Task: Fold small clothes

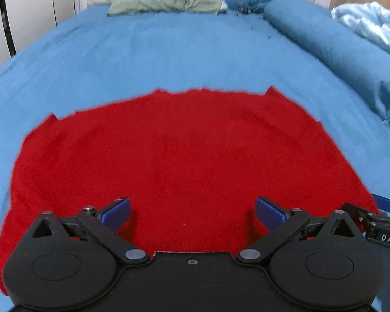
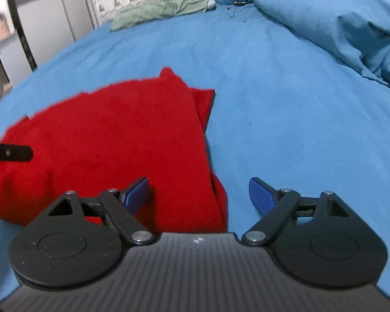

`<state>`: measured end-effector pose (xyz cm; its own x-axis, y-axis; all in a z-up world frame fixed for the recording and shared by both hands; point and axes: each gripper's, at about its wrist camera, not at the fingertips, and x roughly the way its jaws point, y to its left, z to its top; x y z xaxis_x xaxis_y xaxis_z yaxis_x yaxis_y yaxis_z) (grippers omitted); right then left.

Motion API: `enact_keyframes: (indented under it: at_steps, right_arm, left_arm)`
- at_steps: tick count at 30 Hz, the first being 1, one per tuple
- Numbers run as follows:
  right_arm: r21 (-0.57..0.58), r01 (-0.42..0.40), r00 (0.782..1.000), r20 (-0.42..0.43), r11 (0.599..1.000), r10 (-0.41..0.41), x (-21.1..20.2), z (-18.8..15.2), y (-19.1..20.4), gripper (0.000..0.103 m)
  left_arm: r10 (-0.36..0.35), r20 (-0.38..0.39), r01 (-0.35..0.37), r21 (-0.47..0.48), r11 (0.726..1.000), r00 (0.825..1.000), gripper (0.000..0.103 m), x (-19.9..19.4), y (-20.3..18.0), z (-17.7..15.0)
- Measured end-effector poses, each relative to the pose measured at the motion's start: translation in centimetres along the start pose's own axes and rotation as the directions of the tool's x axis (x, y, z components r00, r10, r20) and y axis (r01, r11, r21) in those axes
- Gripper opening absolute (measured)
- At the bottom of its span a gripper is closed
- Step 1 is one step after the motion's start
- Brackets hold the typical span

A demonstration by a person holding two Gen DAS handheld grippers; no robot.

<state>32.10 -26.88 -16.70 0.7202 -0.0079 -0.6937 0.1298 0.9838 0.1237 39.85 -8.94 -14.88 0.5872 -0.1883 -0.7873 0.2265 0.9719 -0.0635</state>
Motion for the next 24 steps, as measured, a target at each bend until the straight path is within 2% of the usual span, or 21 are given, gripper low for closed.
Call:
enact_keyframes:
  at_steps: [2, 4, 8, 11, 13, 15, 19, 21, 24]
  right_arm:
    - [-0.018, -0.013, 1.000, -0.010, 1.000, 0.013, 0.9, -0.7, 0.2, 0.089]
    - [-0.042, -0.018, 1.000, 0.021, 0.999, 0.019, 0.8, -1.2, 0.6, 0.080]
    - [-0.076, -0.060, 0.998, 0.030, 0.995, 0.062, 0.5, -1.4, 1.4, 0.041]
    - [-0.081, -0.034, 0.999, 0.030, 0.996, 0.036, 0.3, -1.1, 2.0, 0.026]
    - [-0.011, -0.048, 0.999, 0.007, 0.999, 0.048, 0.3, -0.5, 1.5, 0.025]
    - [0.123, -0.080, 0.996, -0.016, 0.989, 0.083, 0.1, 0.5, 0.5, 0.024]
    - [0.334, -0.176, 0.983, 0.005, 0.926, 0.185, -1.2, 2.7, -0.7, 0.023]
    - [0.364, -0.230, 0.972, 0.036, 0.903, 0.233, -2.2, 4.5, 0.2, 0.023]
    - [0.319, -0.325, 0.945, 0.078, 0.890, 0.317, -3.8, 7.7, 3.9, 0.022]
  left_arm:
    - [0.007, -0.031, -0.007, -0.009, 1.000, 1.000, 0.103, 1.3, 0.2, -0.3]
    - [0.015, -0.047, -0.015, -0.007, 1.000, 0.999, 0.103, 2.1, 0.5, -0.7]
    - [0.038, -0.043, -0.037, 0.041, 0.998, 0.998, 0.103, 2.5, -0.3, -0.7]
    - [0.045, -0.054, -0.042, 0.040, 0.998, 0.998, 0.103, 2.9, -0.6, -0.6]
    - [0.048, -0.061, -0.045, 0.040, 0.998, 0.997, 0.103, 3.2, -0.4, -0.5]
    - [0.051, -0.072, -0.048, 0.042, 0.998, 0.996, 0.103, 3.3, -0.6, -0.2]
    - [0.027, -0.093, -0.025, 0.018, 1.000, 0.995, 0.103, 3.0, 0.0, 0.2]
    - [-0.003, -0.076, 0.002, -0.021, 1.000, 0.997, 0.096, 1.8, 1.1, 0.4]
    - [-0.033, 0.003, 0.033, -0.083, 0.996, 0.999, 0.096, -1.8, 4.6, 0.1]
